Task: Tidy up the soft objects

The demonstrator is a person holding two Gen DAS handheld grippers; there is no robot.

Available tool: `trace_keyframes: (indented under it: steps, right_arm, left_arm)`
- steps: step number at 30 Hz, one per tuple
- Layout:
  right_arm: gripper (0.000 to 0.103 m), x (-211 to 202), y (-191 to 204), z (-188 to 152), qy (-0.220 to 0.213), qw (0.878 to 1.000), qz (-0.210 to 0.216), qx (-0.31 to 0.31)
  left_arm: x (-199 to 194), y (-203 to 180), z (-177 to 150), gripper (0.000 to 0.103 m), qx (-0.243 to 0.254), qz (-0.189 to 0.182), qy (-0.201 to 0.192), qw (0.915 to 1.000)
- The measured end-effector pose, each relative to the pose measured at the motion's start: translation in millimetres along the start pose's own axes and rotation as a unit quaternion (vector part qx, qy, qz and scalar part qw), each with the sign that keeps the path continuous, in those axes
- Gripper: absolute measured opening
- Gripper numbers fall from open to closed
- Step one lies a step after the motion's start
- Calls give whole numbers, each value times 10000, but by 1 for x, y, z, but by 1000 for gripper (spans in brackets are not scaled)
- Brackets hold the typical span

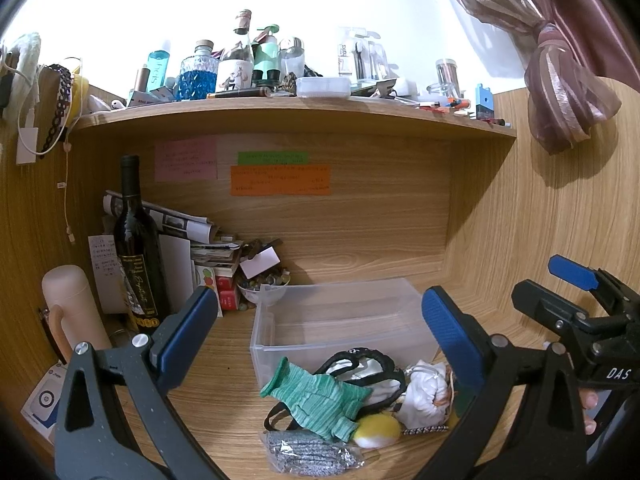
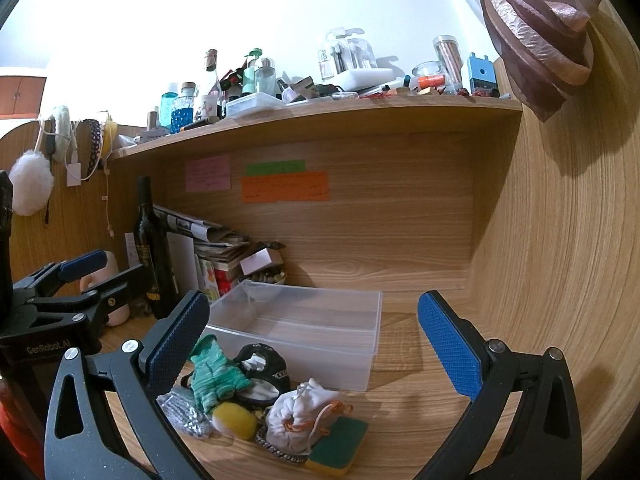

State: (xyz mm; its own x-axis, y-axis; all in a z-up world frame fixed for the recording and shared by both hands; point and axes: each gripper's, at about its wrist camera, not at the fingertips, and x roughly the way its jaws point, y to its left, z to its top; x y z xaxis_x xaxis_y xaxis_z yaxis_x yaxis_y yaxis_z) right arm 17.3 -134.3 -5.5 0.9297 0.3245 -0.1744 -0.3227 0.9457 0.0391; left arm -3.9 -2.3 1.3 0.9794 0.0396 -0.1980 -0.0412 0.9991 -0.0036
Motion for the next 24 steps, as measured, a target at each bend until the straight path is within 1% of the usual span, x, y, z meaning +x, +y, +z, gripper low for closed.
trace_keyframes:
  steps: [24]
  right_arm:
    - [103,0,-1,-1,6,10000,-2,16]
  left_arm:
    - [0,1,1,103,-8,-53,8,10000]
